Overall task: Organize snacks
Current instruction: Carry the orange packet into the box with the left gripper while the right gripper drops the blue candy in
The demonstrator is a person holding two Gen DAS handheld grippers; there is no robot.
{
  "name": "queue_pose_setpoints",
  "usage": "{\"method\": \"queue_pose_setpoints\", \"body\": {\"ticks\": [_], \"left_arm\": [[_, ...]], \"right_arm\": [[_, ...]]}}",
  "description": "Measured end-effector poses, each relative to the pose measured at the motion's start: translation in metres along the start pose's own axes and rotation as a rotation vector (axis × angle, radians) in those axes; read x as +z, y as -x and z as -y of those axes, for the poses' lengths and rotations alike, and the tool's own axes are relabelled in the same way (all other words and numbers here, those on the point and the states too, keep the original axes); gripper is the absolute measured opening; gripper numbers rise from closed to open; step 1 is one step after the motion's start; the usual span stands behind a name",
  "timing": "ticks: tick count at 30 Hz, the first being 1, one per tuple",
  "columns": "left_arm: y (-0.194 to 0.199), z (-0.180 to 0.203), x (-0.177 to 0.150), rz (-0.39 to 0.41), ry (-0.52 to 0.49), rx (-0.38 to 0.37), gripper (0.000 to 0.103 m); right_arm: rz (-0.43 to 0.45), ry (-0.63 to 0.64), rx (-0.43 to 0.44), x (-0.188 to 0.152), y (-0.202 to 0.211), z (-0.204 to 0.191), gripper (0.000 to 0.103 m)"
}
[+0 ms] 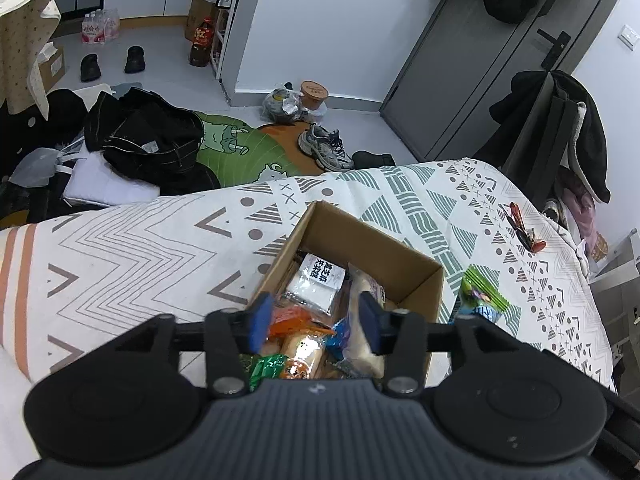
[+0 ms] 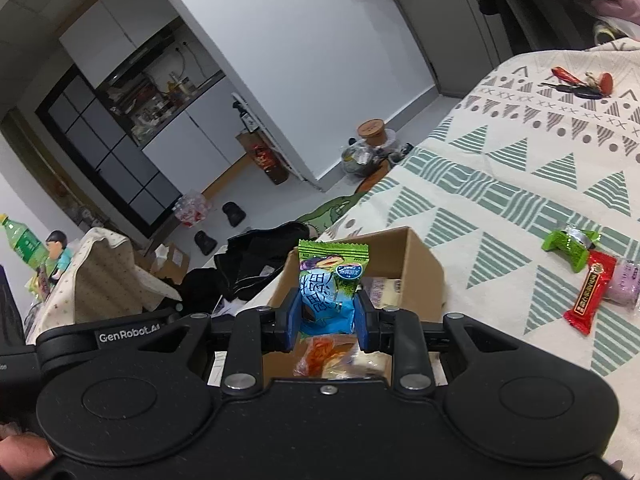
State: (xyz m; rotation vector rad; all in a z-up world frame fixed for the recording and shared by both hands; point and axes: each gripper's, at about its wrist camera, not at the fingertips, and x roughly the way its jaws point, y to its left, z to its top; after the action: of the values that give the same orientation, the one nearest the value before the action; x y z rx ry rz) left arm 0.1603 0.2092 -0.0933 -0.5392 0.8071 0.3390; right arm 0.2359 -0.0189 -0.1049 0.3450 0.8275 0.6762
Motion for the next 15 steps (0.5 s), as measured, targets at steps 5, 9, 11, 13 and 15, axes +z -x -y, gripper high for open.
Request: {"method": "queue_pose_setpoints", "body": {"ticks": [5, 9, 11, 13, 15], "left_arm": [[0.007, -0.001, 0.0, 0.007, 0.001, -0.002, 0.069], [0.013, 0.001, 0.0, 0.009, -0.002, 0.001, 0.079], [0.017, 0.003, -0.001, 0.01, -0.008, -0.005, 0.084], [0.02, 0.006, -0.003, 0.014, -0.017, 0.001, 0.087], [0.022, 0.009, -0.005, 0.016, -0.024, 0.002, 0.089]], "right_arm": [[-0.047, 0.011, 0.034, -0.004, 0.005, -0.005, 0.032], [-0.046, 0.01, 0.006, -0.005, 0.013, -0.002, 0.055], [-0.042, 0.001, -0.001, -0.001, 0.022, 0.004, 0.055], [-0.027, 0.005, -0.025, 0.003, 0.033, 0.01, 0.055], [-0.013, 0.003, -0.045, 0.008, 0.043, 0.019, 0.056]]}}
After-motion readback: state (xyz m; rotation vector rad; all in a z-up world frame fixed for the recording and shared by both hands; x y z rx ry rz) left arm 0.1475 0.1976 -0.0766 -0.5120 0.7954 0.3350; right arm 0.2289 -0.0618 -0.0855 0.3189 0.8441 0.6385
